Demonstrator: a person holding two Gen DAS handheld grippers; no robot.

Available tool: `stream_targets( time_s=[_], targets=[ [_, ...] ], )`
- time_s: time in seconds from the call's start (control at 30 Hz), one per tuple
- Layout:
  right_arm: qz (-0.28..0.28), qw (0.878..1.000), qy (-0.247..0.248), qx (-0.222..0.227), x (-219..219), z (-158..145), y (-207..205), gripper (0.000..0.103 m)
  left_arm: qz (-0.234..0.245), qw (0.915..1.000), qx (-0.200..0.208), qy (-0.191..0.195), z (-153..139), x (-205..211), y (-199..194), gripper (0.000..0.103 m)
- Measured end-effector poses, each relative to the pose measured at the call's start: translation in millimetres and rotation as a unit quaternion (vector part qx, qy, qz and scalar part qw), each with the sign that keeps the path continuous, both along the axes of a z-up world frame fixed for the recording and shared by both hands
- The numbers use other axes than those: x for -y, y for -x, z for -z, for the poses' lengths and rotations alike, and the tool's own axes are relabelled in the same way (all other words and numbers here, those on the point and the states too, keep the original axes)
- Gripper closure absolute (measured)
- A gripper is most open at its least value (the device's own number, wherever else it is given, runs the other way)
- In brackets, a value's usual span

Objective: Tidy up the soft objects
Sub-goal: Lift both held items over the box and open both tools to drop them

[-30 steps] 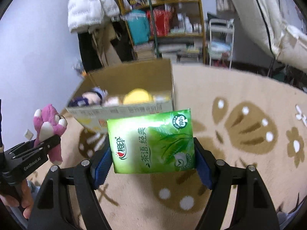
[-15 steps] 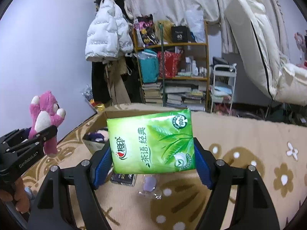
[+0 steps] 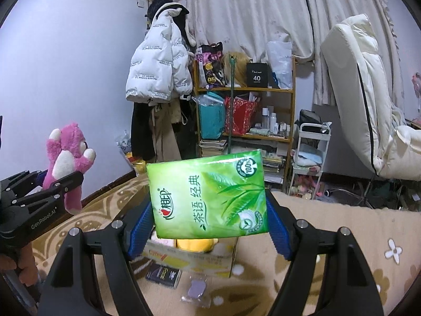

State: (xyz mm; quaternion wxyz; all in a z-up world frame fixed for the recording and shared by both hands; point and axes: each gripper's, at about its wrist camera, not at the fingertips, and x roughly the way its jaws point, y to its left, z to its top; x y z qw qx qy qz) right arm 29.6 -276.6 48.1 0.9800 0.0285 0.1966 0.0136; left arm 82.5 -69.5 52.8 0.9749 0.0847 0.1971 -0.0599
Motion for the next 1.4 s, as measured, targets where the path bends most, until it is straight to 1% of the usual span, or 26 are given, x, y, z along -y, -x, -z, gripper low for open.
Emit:
stream_targets(
  time_s=[0.07, 0.2, 0.43, 0.6, 0.77, 0.87, 1.0, 1.13, 1.33, 1.4],
  targets=[
    [-0.001, 1.0, 0.002, 0.002, 0.6, -0.3, -7.9, 0.023, 0.003, 0.9999, 0.009, -0.008, -3.8, 4.4, -4.9, 0.066],
    [-0.001, 1.0, 0.005, 0.0, 1.5, 4.4, -24.0, 0.023, 0.01, 0.9997, 0.018, -0.011, -6.4, 12.6, -14.4, 0.066],
    [0.005, 1.0, -0.011, -0.009, 7.9, 20.8, -44.2, 0.023, 0.026, 0.9995, -0.002, -0.017, 15.9, 26.3, -35.9, 0.066],
    [0.011, 0.999, -0.025, -0.02, 14.8, 36.6, -57.0, 0.023, 0.029, 0.999, -0.033, -0.011, 38.8, 34.4, -51.5, 0.066],
    [0.014, 0.998, -0.039, -0.037, 23.1, 52.3, -69.5, 0.023, 0.034, 0.9977, -0.051, -0.028, 59.2, 42.6, -61.2, 0.066],
    [0.016, 0.997, -0.048, -0.05, 27.0, 62.7, -77.1, 0.023, 0.036, 0.9968, -0.065, -0.03, 68.5, 45.6, -66.7, 0.066],
    [0.015, 0.996, -0.05, -0.065, 29.1, 74.5, -86.1, 0.023, 0.037, 0.9955, -0.083, -0.028, 77.6, 48.1, -73.3, 0.065],
    [0.007, 0.996, -0.054, -0.075, 28.5, 80.9, -91.0, 0.023, 0.041, 0.995, -0.083, -0.037, 83.0, 49.3, -74.5, 0.065],
    [-0.01, 0.994, -0.059, -0.095, 26.5, 92.6, -97.0, 0.023, 0.045, 0.9941, -0.095, -0.029, 88.4, 47.8, -75.5, 0.065],
    [-0.013, 0.993, -0.061, -0.1, 26.2, 96.3, -97.5, 0.023, 0.045, 0.9941, -0.095, -0.027, 88.5, 47.0, -74.9, 0.064]
  ],
)
